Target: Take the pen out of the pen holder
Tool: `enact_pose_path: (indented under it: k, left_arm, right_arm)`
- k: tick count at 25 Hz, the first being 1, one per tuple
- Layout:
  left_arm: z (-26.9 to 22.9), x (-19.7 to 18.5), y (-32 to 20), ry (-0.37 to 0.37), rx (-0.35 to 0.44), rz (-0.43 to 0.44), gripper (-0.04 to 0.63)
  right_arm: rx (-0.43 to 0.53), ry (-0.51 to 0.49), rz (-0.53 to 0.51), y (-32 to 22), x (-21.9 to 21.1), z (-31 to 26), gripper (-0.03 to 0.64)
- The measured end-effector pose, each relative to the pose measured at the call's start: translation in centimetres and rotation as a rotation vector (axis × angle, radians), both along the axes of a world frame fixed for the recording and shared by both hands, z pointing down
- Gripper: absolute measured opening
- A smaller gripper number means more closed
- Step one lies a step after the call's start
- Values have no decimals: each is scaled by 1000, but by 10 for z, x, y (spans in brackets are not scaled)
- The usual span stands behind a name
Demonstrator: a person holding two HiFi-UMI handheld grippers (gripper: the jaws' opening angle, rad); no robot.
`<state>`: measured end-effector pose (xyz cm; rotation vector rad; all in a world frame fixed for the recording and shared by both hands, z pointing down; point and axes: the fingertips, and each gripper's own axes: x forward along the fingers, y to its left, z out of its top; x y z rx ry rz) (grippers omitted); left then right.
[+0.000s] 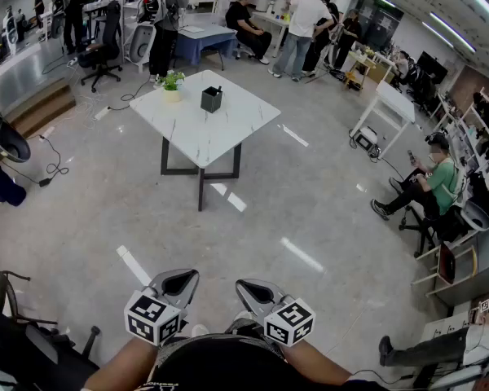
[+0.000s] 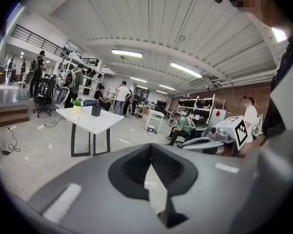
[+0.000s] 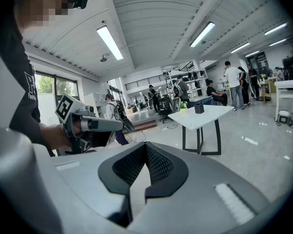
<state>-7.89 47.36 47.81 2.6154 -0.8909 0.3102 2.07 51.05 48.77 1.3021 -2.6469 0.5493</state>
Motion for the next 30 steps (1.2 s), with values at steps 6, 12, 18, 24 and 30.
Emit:
enact_pose_path:
  k: [6,12,18,24,30]
  left_arm:
    - [2,-1,0,-1,-1,4,57]
    - [2,1,-3,-2,0,8,57]
    - [2,-1,1,-7,-1,9,57]
    - [4,-5,1,-6,0,5,57]
    - [10,-16,2,-7,-6,-10,57]
  right_arm:
    - [0,4,-8,0,-3,0,0]
    - [2,3,-15,-3,-5,0,0]
    - [9,-45,-2,-1,-5,-6,0]
    - [10,-24,-2,-2,-8,-2,0]
    - [5,-27,0,-5,-15,3,0]
